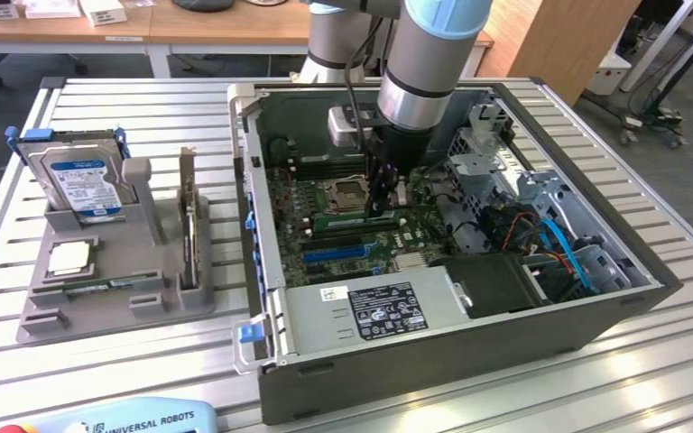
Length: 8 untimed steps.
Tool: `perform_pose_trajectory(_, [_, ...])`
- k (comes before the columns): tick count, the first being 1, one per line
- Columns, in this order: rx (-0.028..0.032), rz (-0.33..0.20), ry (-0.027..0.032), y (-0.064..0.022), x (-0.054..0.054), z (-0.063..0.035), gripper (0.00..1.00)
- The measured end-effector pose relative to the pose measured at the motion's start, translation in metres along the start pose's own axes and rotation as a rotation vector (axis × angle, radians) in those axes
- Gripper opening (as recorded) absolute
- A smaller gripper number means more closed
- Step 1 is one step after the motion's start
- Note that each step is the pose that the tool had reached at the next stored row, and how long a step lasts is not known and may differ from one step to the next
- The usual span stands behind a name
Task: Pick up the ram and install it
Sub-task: 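Insert the ram into the slot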
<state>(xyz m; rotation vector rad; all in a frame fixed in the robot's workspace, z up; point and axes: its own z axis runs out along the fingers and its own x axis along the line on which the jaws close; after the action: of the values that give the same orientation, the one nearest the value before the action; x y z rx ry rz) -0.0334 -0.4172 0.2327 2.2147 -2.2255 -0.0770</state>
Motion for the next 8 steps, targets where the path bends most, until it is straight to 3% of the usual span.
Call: perform_pose_trajectory(8, [0.0000,0.000,0.0002,0.0000,0.0017,-0.0001,0.12])
